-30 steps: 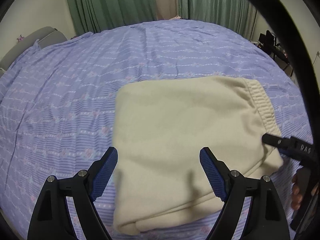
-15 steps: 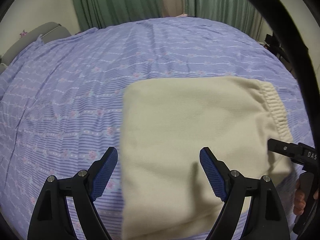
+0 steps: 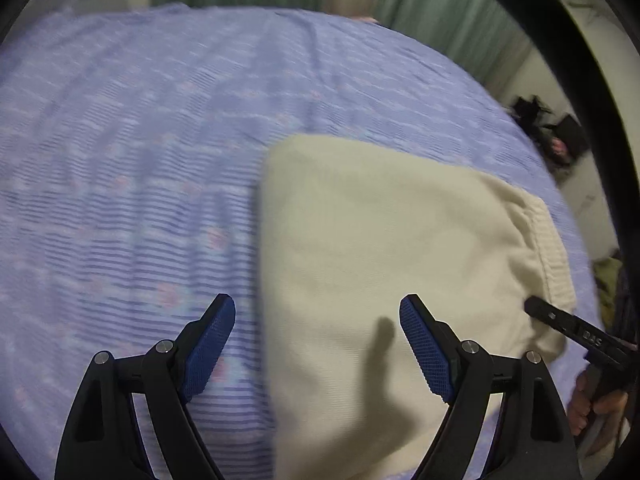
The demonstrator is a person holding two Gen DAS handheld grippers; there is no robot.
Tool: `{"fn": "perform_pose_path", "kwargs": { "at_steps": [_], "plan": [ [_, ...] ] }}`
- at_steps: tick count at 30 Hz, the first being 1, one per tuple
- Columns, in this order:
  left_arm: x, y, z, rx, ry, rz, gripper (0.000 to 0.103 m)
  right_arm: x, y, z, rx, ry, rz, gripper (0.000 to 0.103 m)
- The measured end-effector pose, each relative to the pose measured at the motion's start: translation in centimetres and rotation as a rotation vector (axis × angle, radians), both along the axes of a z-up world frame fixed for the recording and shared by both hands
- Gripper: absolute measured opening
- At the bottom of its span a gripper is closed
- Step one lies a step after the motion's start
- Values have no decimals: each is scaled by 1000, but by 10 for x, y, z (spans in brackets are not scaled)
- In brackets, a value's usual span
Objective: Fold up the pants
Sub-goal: 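Close both tools on the folded trouser bundle, then lift the bundle with both tools, carry it beside the pillow, open both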
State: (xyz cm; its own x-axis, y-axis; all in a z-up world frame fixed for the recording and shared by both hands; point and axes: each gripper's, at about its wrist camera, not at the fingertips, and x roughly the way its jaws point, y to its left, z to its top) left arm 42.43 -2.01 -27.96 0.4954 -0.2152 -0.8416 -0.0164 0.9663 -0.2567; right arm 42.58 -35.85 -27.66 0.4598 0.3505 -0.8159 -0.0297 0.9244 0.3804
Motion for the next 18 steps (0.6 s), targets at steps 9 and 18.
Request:
{"fn": "perform_pose_path", "kwargs": {
  "at_steps": [9,18],
  "plan": [
    [36,16,-46,-170,129,-32,84,9,5,-12,-31,20,-8,52],
    [18,13,-3,-283,55,10,41,16,9,9,-4,8,-4,53]
  ]
}}
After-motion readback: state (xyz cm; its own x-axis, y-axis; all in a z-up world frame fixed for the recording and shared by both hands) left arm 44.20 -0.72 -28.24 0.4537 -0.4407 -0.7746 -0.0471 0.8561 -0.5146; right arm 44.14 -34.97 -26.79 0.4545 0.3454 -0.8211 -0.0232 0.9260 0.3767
